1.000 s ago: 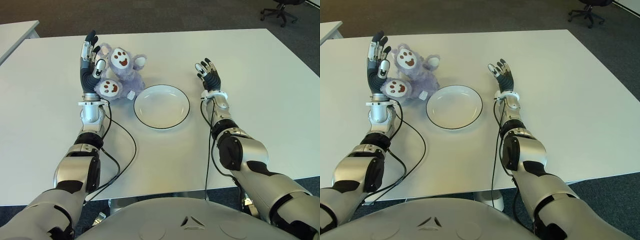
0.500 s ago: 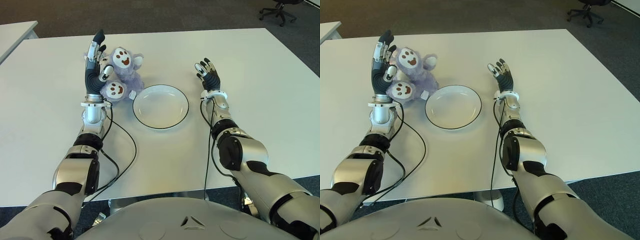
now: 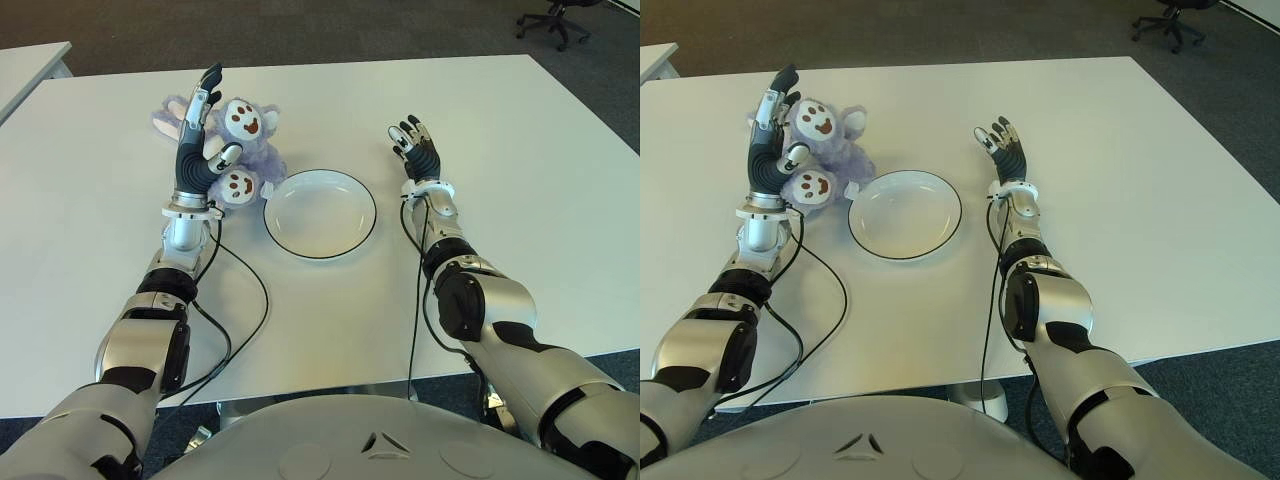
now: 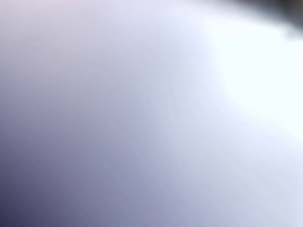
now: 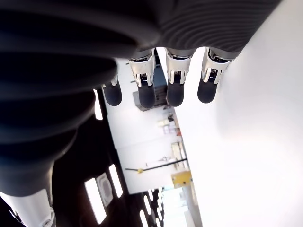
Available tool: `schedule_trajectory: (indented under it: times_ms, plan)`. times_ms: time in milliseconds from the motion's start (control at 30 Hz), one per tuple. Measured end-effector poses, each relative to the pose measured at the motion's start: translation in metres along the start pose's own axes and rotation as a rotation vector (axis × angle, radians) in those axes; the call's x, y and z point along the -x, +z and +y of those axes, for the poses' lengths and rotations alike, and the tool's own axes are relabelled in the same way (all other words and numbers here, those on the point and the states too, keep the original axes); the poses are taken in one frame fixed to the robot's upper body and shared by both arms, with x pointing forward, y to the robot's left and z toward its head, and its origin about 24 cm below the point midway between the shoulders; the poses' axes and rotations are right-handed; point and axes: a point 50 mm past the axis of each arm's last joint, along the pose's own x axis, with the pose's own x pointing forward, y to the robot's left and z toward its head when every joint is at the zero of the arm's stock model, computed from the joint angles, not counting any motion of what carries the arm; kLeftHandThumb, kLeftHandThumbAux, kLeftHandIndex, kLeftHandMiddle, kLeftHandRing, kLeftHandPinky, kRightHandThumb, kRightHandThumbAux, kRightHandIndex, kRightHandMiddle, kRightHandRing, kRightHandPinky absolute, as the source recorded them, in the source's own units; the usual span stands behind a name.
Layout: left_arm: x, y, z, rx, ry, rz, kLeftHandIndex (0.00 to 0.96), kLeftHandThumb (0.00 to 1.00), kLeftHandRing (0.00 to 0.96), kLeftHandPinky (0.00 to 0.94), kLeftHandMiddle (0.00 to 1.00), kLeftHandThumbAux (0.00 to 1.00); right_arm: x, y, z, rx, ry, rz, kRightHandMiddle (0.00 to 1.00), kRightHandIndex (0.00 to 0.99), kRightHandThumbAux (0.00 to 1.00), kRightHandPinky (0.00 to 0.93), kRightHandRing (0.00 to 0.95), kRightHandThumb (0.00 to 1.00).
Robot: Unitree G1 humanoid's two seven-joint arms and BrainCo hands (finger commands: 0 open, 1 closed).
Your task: Put the doll into the plate.
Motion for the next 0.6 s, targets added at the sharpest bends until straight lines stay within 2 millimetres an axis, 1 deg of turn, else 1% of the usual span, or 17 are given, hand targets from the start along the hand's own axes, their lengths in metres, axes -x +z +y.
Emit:
schedule_trajectory:
  times_ms: [33, 133, 167, 200, 267, 367, 600]
  plan:
    - [0.0004, 0.0003, -0.0001, -0.004, -0.004, -0.004, 0.012, 0.145, 0.023, 0.009, 0.056, 0.277, 0.0000, 0.0000, 0.0000, 0.000, 0.000, 0.000, 0.093, 0.063, 0.690, 0.032, 0.060, 0.095]
    - [0.0020, 0.0008, -0.0005, -0.018, -0.023, -0.011, 0.013, 0.178, 0.024, 0.011, 0.057, 0.272, -0.0001, 0.0001, 0.0001, 0.000, 0.000, -0.001, 0.092, 0.062, 0.693, 0.032, 0.059, 0.096]
    - [0.0025, 0.0008, -0.0009, -0.022, -0.030, -0.012, 0.013, 0.241, 0.025, 0.017, 0.059, 0.273, -0.0001, 0.0001, 0.0001, 0.000, 0.001, -0.001, 0.091, 0.061, 0.696, 0.036, 0.058, 0.097]
    - [0.0032, 0.0007, -0.0014, -0.026, -0.037, -0.011, 0.013, 0.268, 0.026, 0.020, 0.061, 0.274, -0.0001, 0.0001, 0.0003, 0.000, 0.001, -0.001, 0.090, 0.060, 0.698, 0.037, 0.058, 0.098]
    - [0.0043, 0.0005, -0.0017, -0.033, -0.047, -0.010, 0.014, 0.284, 0.028, 0.022, 0.062, 0.274, -0.0001, 0.0001, 0.0005, -0.001, 0.002, 0.000, 0.089, 0.059, 0.699, 0.038, 0.058, 0.099]
    - [0.0062, 0.0000, -0.0011, -0.045, -0.057, -0.008, 0.018, 0.332, 0.035, 0.023, 0.071, 0.272, 0.0000, -0.0002, 0.0011, -0.002, 0.004, 0.000, 0.086, 0.058, 0.700, 0.036, 0.056, 0.104]
    - [0.0087, -0.0006, -0.0009, -0.060, -0.066, -0.006, 0.015, 0.394, 0.048, 0.043, 0.079, 0.276, 0.0001, -0.0008, 0.0020, -0.004, 0.006, 0.002, 0.087, 0.059, 0.702, 0.032, 0.057, 0.099]
